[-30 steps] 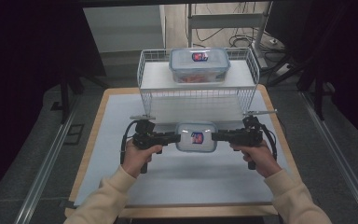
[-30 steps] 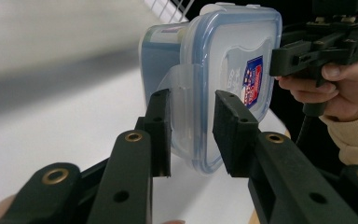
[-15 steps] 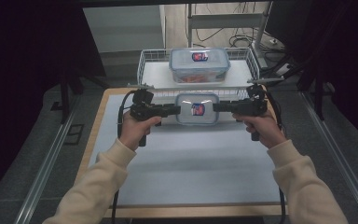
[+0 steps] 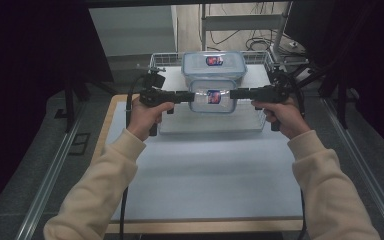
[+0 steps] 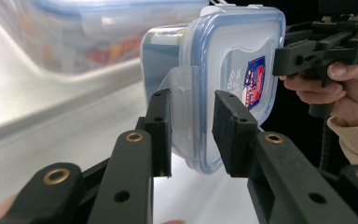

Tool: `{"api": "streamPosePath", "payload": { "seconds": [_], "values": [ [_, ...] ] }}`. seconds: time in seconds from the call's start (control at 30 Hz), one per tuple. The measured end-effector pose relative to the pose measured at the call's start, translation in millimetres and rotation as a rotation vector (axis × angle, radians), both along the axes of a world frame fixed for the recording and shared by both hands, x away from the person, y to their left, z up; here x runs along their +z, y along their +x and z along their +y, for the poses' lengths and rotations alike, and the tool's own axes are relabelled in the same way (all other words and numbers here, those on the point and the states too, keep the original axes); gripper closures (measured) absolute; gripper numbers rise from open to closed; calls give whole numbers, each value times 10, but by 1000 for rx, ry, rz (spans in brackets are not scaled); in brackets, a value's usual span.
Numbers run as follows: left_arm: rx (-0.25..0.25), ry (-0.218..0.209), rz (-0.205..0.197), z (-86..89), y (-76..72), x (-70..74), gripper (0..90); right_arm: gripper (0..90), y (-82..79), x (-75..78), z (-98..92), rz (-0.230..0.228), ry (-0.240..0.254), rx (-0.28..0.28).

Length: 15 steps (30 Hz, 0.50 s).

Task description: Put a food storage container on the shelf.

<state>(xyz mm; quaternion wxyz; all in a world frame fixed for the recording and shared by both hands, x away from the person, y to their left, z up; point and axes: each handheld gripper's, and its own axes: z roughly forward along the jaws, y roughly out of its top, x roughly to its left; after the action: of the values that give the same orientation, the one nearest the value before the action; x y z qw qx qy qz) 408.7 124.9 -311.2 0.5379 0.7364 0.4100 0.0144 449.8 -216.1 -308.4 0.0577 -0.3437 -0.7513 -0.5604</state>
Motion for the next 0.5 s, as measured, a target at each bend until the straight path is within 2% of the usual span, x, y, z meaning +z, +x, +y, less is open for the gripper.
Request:
{"api": "streamPosePath", "payload": {
  "seconds": [0.2, 0.5],
  "values": [
    [1, -13, -14, 17, 140, 209, 692, 581, 123, 197, 9, -19, 5, -3],
    [1, -29, -19, 5, 478, 484, 692, 579, 428, 482, -8, -15, 26, -30]
  ]
}}
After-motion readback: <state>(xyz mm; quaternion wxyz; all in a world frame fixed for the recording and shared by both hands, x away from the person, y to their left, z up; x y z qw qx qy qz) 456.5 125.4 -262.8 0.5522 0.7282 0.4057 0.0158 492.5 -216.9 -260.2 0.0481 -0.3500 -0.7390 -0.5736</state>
